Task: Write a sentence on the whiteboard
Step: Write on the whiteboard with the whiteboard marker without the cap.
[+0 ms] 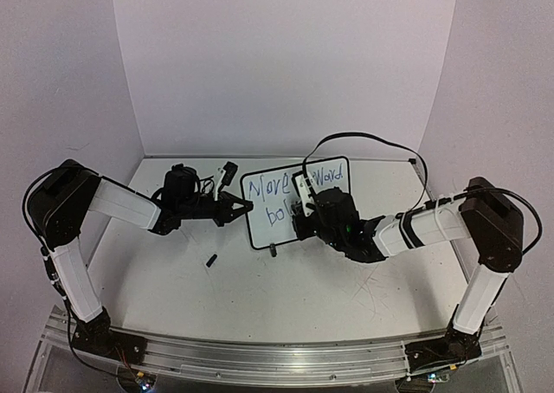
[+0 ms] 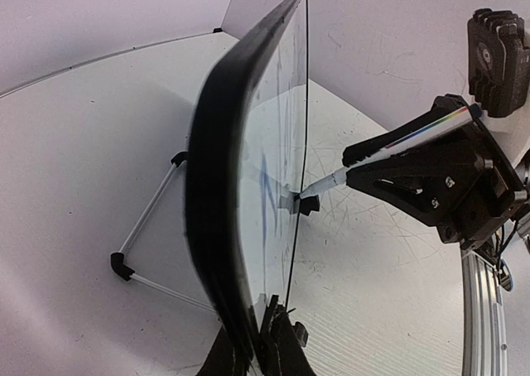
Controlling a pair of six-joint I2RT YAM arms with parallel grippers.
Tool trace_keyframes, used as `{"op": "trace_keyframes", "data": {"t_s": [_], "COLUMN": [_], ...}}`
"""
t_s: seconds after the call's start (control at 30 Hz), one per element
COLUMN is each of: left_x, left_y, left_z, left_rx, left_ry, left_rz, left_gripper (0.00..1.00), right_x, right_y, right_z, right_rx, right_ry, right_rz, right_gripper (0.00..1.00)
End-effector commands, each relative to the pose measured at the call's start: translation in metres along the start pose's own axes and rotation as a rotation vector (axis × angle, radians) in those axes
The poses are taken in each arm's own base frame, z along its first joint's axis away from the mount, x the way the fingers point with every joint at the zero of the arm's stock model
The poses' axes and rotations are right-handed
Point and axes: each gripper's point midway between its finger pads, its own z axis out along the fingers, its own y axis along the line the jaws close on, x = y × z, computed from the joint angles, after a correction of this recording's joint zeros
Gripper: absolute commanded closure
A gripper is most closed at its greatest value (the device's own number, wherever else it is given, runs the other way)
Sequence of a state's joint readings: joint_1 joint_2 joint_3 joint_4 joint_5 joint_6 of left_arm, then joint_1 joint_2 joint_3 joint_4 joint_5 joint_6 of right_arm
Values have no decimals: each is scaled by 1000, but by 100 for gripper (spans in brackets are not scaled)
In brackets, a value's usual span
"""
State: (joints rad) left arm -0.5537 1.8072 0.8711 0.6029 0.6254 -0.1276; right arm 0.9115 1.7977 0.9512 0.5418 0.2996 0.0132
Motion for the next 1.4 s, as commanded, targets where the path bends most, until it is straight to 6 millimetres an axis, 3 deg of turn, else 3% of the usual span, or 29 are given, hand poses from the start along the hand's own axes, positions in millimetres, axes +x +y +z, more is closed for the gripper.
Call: {"op": "trace_keyframes", "data": {"t_s": [0.0,0.63,1.0,1.37], "left_x": [9,11,12,14], "left_y": [42,42,41,39], "left_z": [-5,-5,-4,-2], "left_rx": [-203,-202,-194,-183], "left_ry": [43,46,49,56], "left_rz": [50,49,51,51], "left_gripper": [100,100,100,100], "right_x": [14,2,-37,-61], "right_y": [-8,-39,-46,-48], "right_z": [3,2,0,7], "right_rx": [37,120,143,142], "right_ry": [36,15,-74,-127], "right_rz": [0,7,-22,-21], "right_gripper": [100,100,100,100]}}
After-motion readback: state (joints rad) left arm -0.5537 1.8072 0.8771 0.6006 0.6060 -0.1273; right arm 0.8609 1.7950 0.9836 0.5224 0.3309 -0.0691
